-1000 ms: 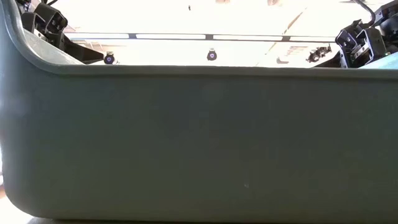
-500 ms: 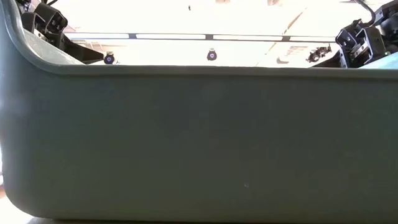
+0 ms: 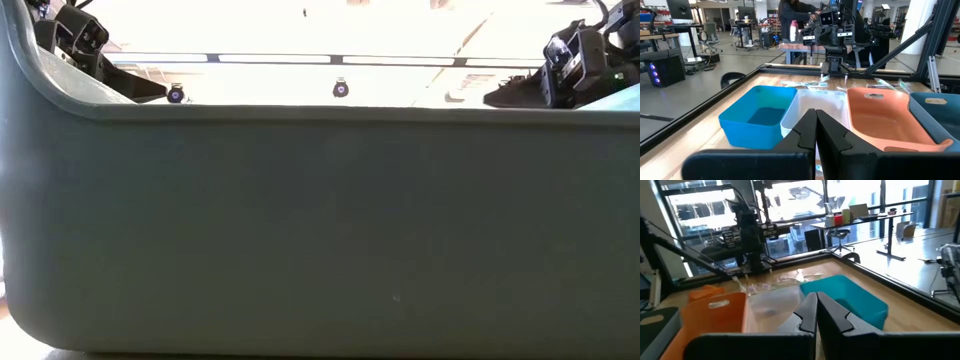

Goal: Pick & Place Toothbrushes
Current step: Put the blue toothbrush into the blue bin

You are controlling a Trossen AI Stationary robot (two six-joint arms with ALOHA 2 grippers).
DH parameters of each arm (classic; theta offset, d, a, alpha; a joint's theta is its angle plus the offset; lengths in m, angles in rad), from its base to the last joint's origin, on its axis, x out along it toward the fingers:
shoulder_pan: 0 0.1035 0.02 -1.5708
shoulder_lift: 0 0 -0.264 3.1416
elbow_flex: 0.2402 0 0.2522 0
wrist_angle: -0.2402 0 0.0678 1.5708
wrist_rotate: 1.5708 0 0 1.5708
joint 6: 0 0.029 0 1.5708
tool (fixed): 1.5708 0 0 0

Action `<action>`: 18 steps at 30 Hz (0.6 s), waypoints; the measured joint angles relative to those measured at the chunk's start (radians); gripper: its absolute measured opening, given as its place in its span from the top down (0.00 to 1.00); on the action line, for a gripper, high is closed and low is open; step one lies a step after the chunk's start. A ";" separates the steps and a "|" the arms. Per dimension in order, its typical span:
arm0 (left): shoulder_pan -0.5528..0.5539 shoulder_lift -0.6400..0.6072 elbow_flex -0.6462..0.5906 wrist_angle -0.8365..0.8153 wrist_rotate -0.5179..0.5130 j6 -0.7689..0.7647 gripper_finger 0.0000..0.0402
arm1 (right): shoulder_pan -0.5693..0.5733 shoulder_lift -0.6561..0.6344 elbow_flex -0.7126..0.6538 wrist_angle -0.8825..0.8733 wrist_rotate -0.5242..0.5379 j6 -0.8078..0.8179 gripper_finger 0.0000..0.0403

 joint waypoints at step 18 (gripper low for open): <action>0.000 0.000 0.000 0.000 0.000 0.000 1.00 | 0.000 0.198 0.178 -0.114 0.132 -0.050 0.99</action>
